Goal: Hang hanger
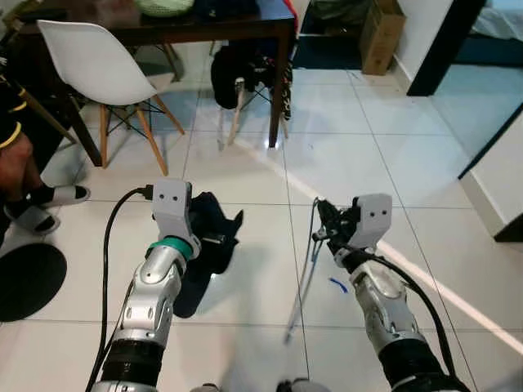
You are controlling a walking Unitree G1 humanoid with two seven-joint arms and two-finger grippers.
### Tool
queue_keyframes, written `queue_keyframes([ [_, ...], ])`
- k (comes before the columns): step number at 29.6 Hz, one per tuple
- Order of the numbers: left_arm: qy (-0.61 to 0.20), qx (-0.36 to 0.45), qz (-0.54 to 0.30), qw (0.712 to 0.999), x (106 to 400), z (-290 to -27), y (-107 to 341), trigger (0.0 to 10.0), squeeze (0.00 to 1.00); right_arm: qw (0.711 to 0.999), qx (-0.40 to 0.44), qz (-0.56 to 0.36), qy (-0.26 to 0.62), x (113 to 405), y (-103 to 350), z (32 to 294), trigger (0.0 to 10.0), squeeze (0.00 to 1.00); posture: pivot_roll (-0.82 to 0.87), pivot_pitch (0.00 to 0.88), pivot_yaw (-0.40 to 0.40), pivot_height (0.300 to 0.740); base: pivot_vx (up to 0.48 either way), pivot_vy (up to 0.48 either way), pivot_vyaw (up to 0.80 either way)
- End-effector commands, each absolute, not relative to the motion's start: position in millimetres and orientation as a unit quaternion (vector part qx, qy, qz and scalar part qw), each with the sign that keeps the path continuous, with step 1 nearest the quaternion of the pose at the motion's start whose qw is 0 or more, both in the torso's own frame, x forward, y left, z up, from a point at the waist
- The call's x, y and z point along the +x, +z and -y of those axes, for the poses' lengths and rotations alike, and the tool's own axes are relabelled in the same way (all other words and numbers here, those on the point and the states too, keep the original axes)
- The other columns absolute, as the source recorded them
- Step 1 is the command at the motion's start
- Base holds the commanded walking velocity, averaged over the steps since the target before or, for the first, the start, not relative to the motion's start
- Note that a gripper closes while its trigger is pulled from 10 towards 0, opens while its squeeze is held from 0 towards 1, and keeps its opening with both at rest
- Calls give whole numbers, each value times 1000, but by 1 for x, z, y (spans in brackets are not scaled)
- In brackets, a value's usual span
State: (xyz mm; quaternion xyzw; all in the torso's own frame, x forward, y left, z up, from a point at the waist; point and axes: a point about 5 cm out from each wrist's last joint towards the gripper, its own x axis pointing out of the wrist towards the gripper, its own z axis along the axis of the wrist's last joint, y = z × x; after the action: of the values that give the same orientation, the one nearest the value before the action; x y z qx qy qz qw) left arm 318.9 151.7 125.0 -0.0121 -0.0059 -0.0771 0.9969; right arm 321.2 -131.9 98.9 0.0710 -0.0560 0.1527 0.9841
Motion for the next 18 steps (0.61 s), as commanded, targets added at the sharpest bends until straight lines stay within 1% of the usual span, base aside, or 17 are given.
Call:
queue_keyframes([
  [1,-78,-17,9,997,319,-151,127,10000,0,985,76,38,148,317,90,134,10000,0,-10,51,31,740,307,0,-606],
  [5,-78,-17,9,997,318,-152,128,10000,0,985,76,38,148,317,90,133,10000,0,-10,52,31,740,307,0,-556],
  [10,-78,-17,8,997,318,-152,128,10000,0,985,76,36,148,317,90,134,10000,0,-9,58,32,740,316,0,0],
  [18,-79,-18,9,997,319,-152,129,10000,0,985,78,36,148,318,90,134,10000,0,-6,62,31,740,332,0,-780],
])
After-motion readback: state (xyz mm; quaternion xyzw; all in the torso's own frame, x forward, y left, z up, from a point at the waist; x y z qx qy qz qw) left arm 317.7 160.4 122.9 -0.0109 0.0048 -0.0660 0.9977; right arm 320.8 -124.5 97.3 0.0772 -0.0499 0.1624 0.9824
